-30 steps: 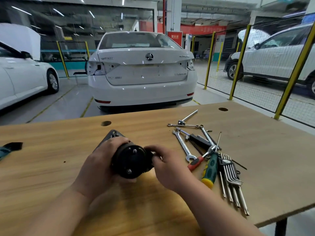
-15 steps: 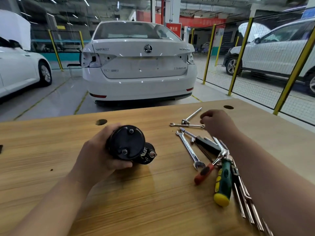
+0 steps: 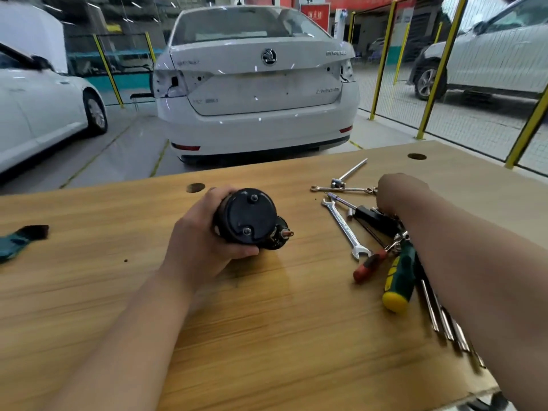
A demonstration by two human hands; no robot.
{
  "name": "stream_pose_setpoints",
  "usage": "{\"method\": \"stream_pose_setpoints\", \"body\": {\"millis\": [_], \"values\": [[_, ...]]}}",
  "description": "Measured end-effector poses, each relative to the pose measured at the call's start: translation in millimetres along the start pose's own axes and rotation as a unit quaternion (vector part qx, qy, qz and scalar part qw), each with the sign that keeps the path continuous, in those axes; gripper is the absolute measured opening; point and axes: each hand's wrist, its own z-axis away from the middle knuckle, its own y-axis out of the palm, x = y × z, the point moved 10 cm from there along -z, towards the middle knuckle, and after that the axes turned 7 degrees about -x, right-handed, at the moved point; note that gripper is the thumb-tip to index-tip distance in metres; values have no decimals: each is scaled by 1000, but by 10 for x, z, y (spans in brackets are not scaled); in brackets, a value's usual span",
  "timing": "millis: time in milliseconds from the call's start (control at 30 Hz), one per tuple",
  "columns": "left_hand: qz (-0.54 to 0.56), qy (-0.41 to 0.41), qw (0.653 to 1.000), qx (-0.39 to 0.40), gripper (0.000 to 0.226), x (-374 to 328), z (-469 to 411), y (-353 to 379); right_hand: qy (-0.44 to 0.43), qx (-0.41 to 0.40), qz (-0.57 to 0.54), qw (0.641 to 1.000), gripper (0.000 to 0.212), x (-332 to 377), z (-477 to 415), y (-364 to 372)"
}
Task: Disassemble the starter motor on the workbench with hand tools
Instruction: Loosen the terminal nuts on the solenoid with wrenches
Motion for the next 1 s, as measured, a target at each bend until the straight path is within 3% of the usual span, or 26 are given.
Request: {"method": "stream_pose_setpoints", "body": {"millis": [200,333,433,533,600,633,700,767,800,900,1000], "values": [[19,2,1000,-5,88,-12,-11,-4,-29,95,58,993,11,98,-31,39],[30,-2,1000,-6,88,-29,-21,-21,-7,80,5,997,24,17,-7,53],[33,9,999,0,91,-62,-1,-22,5,48,-56,997,32,-39,-22,-7],[28,16,999,8,95,-72,25,-13,4,-87,-162,983,30,-64,-1,-498],[31,14,999,11,92,-62,29,-8,-17,-162,-318,934,21,-34,123,-897],[37,13,999,9,88,-62,25,-10,-31,-151,-429,890,19,23,221,-1012],[51,12,999,7,85,-73,14,-26,-73,-11,-643,762,18,348,508,-1038],[54,14,998,18,86,-92,21,-22,-116,147,-739,647,17,772,909,-963],[51,21,998,26,86,-112,31,-26,-136,193,-748,620,18,940,1096,-926],[69,27,997,37,85,-126,69,-107,-166,257,-752,584,18,1256,1498,-781],[148,7,989,16,78,-71,104,-275,-130,285,-779,544,18,1369,1657,-579]]}}
